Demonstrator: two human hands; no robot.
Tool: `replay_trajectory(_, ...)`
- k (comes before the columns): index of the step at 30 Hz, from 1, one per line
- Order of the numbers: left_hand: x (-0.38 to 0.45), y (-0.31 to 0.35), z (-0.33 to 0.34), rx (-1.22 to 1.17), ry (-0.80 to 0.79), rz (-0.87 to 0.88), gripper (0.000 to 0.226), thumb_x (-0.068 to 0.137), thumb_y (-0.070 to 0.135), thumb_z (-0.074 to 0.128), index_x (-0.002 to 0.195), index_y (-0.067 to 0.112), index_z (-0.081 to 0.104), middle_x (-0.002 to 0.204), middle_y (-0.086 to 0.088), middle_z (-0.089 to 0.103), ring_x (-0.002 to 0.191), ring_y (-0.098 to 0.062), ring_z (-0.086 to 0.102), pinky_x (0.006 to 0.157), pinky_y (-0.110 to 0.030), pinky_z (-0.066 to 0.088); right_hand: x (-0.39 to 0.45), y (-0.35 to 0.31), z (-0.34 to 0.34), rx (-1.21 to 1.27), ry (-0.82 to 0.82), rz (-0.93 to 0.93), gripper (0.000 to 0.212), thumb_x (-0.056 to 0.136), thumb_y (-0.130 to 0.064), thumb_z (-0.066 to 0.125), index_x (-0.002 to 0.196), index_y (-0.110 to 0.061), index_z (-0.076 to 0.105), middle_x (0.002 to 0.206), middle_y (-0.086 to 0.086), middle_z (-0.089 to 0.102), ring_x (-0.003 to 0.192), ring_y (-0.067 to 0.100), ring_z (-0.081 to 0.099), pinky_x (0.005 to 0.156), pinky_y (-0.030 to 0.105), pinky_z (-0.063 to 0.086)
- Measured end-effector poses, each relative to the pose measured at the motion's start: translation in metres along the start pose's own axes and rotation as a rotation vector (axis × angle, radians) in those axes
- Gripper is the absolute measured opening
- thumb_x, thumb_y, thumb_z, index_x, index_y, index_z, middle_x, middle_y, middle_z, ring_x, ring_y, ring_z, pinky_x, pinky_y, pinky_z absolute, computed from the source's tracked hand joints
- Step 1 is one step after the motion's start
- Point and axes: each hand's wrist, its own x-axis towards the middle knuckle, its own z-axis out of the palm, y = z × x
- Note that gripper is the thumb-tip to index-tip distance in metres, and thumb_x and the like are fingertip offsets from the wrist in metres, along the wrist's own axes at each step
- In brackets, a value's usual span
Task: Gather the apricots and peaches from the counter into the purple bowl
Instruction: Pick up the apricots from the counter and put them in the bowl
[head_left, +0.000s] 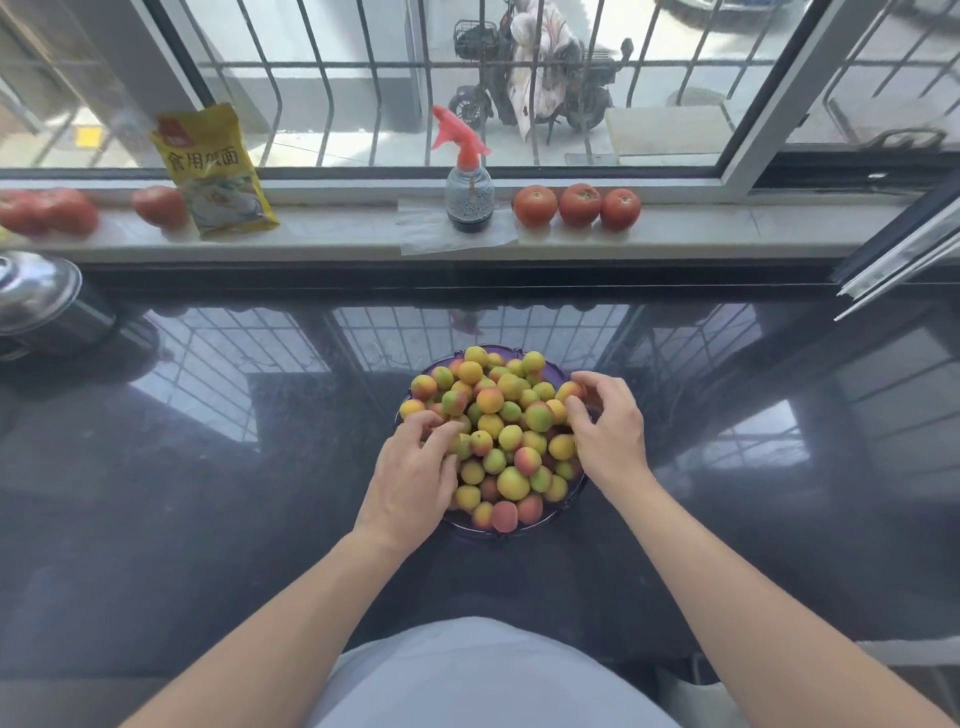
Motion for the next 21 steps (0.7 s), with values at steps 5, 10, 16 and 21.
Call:
replay_trajectory(5, -0.006, 0.003, -0.004, 0.007, 0.016, -0.025, 0.043, 0.09, 0.004, 0.077, 0.132, 0.011, 0.068, 0.129, -0.008, 0.064, 0.111, -0.031, 0.064, 0.096, -0.052, 0.056, -0.056, 0.008, -0.011, -0.048, -0.073, -0.095, 0.024, 0.088, -0.006, 0.068, 0.106, -0.021, 0.065, 0.103, -0.009, 0.058, 0.092, 0.006, 0.058, 0.077, 0.01, 0.044)
replay_trajectory(10, 0.006, 0.01, -0.007, 0.072, 0.039, -0.13, 0.047, 0.094, 0.01, 0.075, 0.14, 0.01, 0.063, 0.134, -0.01, 0.065, 0.117, -0.035, 0.063, 0.097, -0.051, 0.051, -0.074, 0.022, -0.008, -0.101, -0.081, -0.055, 0.026, 0.09, -0.012, 0.072, 0.113, -0.022, 0.065, 0.106, -0.011, 0.055, 0.097, 0.004, 0.057, 0.085, 0.015, 0.045)
replay_trajectory(16, 0.0, 0.009, -0.008, 0.121, 0.036, -0.068, 0.043, 0.093, 0.012, 0.075, 0.135, 0.012, 0.069, 0.135, -0.009, 0.064, 0.122, -0.033, 0.06, 0.101, -0.052, 0.05, -0.074, 0.025, -0.006, -0.162, -0.101, -0.081, 0.024, 0.09, -0.015, 0.07, 0.112, -0.024, 0.065, 0.106, -0.014, 0.053, 0.102, 0.009, 0.054, 0.089, 0.023, 0.044)
replay_trajectory(21, 0.007, 0.023, 0.005, 0.188, -0.053, 0.115, 0.045, 0.087, 0.023, 0.084, 0.13, 0.022, 0.071, 0.123, 0.0, 0.068, 0.117, -0.029, 0.059, 0.095, -0.05, 0.05, -0.076, 0.03, -0.008, -0.165, -0.139, -0.06, 0.024, 0.091, -0.023, 0.071, 0.114, -0.024, 0.065, 0.11, -0.012, 0.052, 0.106, 0.009, 0.052, 0.088, 0.021, 0.041)
